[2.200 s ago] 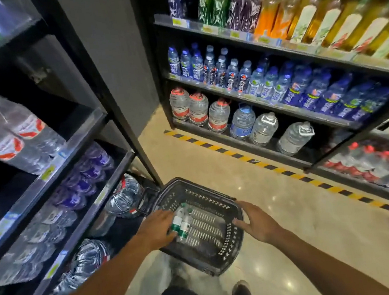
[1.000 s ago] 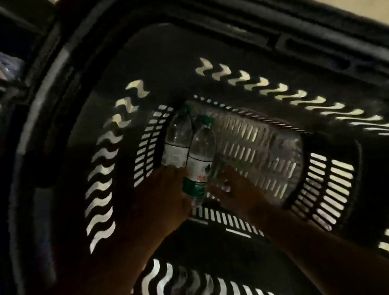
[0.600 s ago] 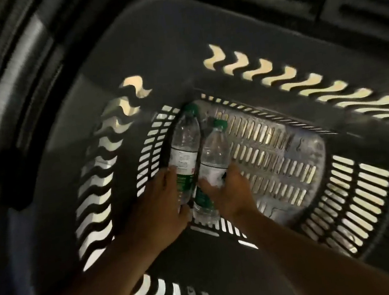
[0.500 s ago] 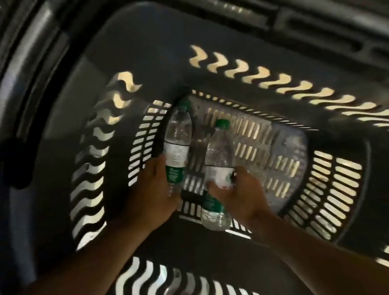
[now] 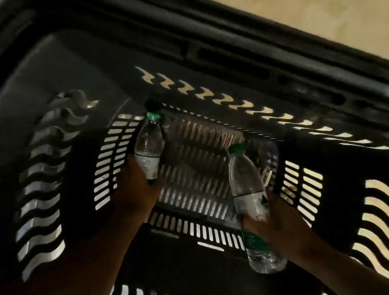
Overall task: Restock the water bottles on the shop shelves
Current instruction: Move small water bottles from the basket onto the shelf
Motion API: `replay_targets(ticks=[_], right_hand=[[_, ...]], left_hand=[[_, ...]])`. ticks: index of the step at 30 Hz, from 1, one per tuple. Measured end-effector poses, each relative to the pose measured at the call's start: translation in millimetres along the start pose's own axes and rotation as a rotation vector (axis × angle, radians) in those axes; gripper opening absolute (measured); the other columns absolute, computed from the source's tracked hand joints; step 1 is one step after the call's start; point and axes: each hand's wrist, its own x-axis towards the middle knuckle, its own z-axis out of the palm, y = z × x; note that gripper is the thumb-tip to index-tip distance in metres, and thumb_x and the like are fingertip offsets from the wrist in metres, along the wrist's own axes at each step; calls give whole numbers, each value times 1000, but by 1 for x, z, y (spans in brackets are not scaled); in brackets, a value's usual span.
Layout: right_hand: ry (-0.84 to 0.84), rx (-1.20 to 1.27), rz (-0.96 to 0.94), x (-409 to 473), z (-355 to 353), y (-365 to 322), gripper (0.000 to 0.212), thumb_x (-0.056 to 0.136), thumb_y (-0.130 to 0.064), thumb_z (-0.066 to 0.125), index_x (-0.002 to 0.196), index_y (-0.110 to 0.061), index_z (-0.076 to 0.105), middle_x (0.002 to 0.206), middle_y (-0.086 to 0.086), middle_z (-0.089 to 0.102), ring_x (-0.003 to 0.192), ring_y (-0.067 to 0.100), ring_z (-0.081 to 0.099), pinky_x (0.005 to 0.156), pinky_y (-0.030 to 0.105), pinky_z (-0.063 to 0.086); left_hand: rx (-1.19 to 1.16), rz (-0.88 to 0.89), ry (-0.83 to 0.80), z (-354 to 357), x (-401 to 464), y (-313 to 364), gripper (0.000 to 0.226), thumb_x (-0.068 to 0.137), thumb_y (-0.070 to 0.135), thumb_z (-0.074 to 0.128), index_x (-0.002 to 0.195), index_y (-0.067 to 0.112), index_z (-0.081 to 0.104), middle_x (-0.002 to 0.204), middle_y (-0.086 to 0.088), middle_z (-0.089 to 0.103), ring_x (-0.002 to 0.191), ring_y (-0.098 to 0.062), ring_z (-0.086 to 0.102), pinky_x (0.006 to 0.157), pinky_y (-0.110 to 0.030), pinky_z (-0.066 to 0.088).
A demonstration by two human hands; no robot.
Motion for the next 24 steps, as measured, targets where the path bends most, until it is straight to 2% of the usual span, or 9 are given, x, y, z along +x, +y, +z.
replay_targets(ticks=[3, 5, 6, 8, 11, 14, 17, 20, 24], right_hand=[[-10, 64, 2, 19, 13, 6, 42, 77, -39, 85, 107, -37, 55, 85, -18, 73, 77, -12, 68, 52, 9, 51], [-6, 88, -13, 24, 17, 6, 42, 78, -35, 86, 104, -37, 54, 87, -34, 70, 77, -12, 68, 52, 7, 50], [2, 88, -22, 24, 18, 4, 42, 77, -34, 87, 103, -36, 55, 86, -31, 71, 76, -11, 69, 52, 7, 50], [20, 67, -32, 17, 19, -4, 40, 75, -37, 88, 101, -34, 58, 82, -19, 75, 73, -7, 70, 52, 8, 50], [10, 2, -34, -9, 10, -23, 41, 77, -40, 87, 105, -34, 57, 79, -20, 71, 72, -14, 66, 50, 4, 47], [-24, -47, -36, -47, -8, -53, 56, 79, -40, 85, 122, -25, 52, 92, -13, 71, 74, -12, 68, 52, 6, 48], [-22, -79, -36, -99, -32, -91, 62, 76, -40, 87, 121, -24, 48, 98, -10, 66, 72, -1, 69, 50, 10, 49], [19, -72, -58, -164, -55, -135, 62, 73, -32, 91, 112, -26, 42, 92, -11, 61, 64, -1, 66, 41, 6, 41], [45, -26, -124, -261, -88, -203, 61, 75, -16, 90, 114, -15, 43, 93, -2, 64, 59, -14, 63, 44, 7, 43]], left_hand=[[30, -20, 85, 10, 6, -4, 89, 80, 39, 82, 150, 12, 34, 142, -15, 51, 129, -35, 53, 101, -54, 50], [-41, -25, 76, 10, 7, -6, 79, 81, 27, 83, 146, 12, 41, 135, -14, 57, 122, -36, 57, 88, -43, 57], [-103, -50, 39, 8, 5, -7, 74, 81, 20, 84, 143, 13, 45, 131, -12, 60, 120, -35, 59, 83, -35, 57], [-170, -88, -45, 0, -4, -7, 70, 78, 13, 86, 139, 13, 51, 130, -10, 64, 121, -30, 60, 92, -35, 52], [-236, -100, -134, -18, -32, -4, 68, 75, 9, 88, 134, 13, 56, 128, -9, 68, 121, -28, 62, 105, -46, 50], [-342, -125, -195, -43, -78, 5, 67, 72, 13, 90, 130, 19, 58, 125, -6, 70, 119, -26, 65, 104, -52, 51], [-525, -109, -226, -78, -133, 21, 59, 69, 11, 91, 118, 26, 63, 115, 0, 74, 110, -21, 69, 99, -51, 55], [-641, -47, -242, -128, -196, 44, 54, 64, 16, 94, 107, 36, 66, 105, 9, 78, 101, -10, 73, 92, -40, 59], [-787, 65, -276, -213, -282, 89, 54, 66, 17, 90, 111, 33, 66, 104, 17, 78, 101, -5, 73, 78, -21, 60]])
